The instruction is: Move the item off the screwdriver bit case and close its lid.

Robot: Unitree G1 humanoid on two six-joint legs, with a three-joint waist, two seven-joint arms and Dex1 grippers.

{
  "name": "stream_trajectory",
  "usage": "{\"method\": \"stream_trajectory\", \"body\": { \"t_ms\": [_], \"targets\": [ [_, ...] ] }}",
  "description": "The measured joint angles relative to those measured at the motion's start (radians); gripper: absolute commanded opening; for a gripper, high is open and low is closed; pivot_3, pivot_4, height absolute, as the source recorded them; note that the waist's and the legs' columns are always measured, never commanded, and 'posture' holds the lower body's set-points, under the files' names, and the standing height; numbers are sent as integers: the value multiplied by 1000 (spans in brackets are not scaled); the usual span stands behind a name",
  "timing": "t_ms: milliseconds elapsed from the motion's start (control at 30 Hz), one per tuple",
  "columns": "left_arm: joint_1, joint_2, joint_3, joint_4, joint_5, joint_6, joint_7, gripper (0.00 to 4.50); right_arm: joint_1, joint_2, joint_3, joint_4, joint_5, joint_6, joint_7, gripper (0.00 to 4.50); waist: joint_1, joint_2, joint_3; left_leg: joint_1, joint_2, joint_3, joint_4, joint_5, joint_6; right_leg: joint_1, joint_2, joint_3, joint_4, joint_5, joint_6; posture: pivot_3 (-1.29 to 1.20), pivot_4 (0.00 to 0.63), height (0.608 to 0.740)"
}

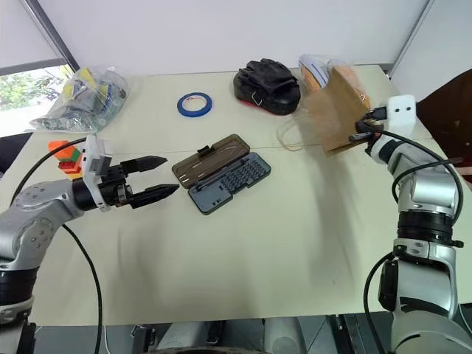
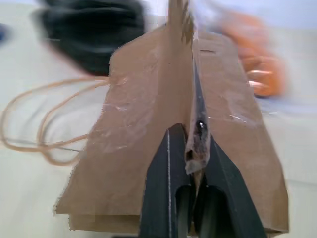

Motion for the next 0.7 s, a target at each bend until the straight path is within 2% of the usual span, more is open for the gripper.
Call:
{"method": "stream_trajectory", "body": {
  "t_ms": [233,333,533,567,600,700],
  "targets": [
    [2,-2,-7,39,29,-18,-28,4500,67,-22,7,7,-15,14,-20,30,10,0,0,2,0,2,1,-1,1,1,0,3,2,0,0,0,150,740],
    [9,-3,-7,43,36,-19,-28,4500,83,-30,8,7,-19,19,-30,791,12,0,0,3,0,2,1,-1,1,1,0,3,2,0,0,0,150,740],
    [10,-8,-7,51,44,-21,-28,4500,93,-34,10,-10,-16,39,-26,3625,10,0,0,3,0,3,1,-1,1,1,0,4,2,0,0,0,150,740],
    [10,-9,-7,52,45,-21,-28,4500,97,-39,11,-20,-16,39,-25,4259,11,0,0,3,0,3,1,-1,2,1,0,4,2,0,0,0,150,740],
    [10,-9,-7,53,45,-21,-28,4500,97,-43,11,-26,-16,39,-25,4386,11,0,0,4,0,3,1,-1,2,1,0,4,2,0,0,0,150,740],
    [9,-11,-7,62,45,-22,-28,4500,114,-60,11,-82,-15,45,-16,4386,12,0,0,4,0,3,1,-1,2,1,1,4,2,0,0,0,150,740]
  ]
}}
